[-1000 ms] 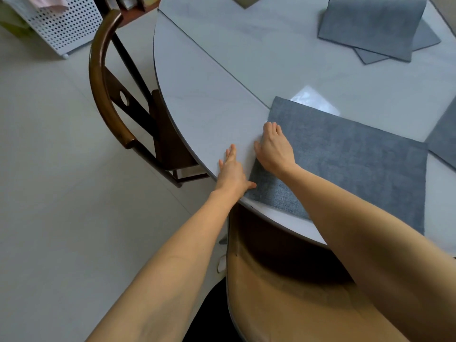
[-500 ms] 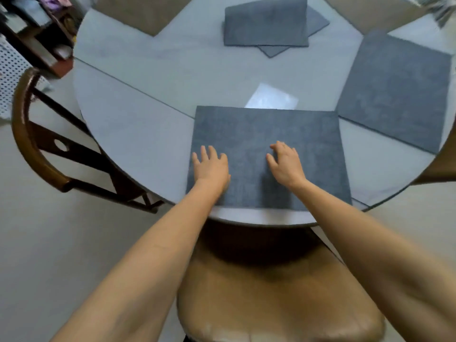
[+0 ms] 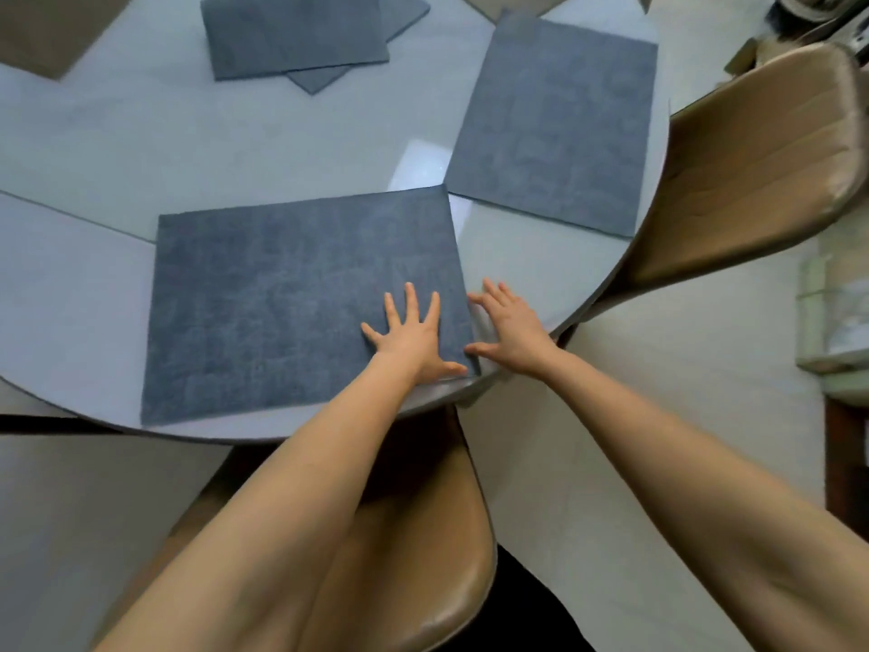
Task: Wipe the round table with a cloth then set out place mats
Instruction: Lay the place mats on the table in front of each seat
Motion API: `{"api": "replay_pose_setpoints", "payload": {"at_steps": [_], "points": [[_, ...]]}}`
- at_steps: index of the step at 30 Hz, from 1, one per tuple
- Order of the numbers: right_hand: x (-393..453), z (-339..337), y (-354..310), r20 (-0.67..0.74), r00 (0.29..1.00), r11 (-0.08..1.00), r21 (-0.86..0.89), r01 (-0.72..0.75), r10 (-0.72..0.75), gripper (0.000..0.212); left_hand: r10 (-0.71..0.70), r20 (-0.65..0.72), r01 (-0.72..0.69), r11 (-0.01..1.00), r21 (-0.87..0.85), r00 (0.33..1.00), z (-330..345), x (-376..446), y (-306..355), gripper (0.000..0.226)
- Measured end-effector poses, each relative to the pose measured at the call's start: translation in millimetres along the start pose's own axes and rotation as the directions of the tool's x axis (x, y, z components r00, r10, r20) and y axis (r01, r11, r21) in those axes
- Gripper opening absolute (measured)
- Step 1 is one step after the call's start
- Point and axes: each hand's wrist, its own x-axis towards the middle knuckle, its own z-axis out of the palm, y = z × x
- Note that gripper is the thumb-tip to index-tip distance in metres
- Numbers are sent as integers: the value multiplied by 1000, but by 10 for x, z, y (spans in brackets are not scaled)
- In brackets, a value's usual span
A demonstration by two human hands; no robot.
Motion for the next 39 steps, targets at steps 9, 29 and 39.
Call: {"api": "replay_pose_setpoints", "payload": {"at_steps": [9,29,39], "points": [[-234,278,-142,-110,973,978,-25,-205,202,35,6,-64,-7,1000,-23,998,236,15,51,131],[-420,466,-242,-336,938,996,-57,71,-86,65,0,-284,7,1000,26,959,101,-114,-269,100],[-187,562,-1011,-170,985,956,-285,-68,20,33,-15,14,15,1000,17,1000,-12,-613,-1604,66]]}}
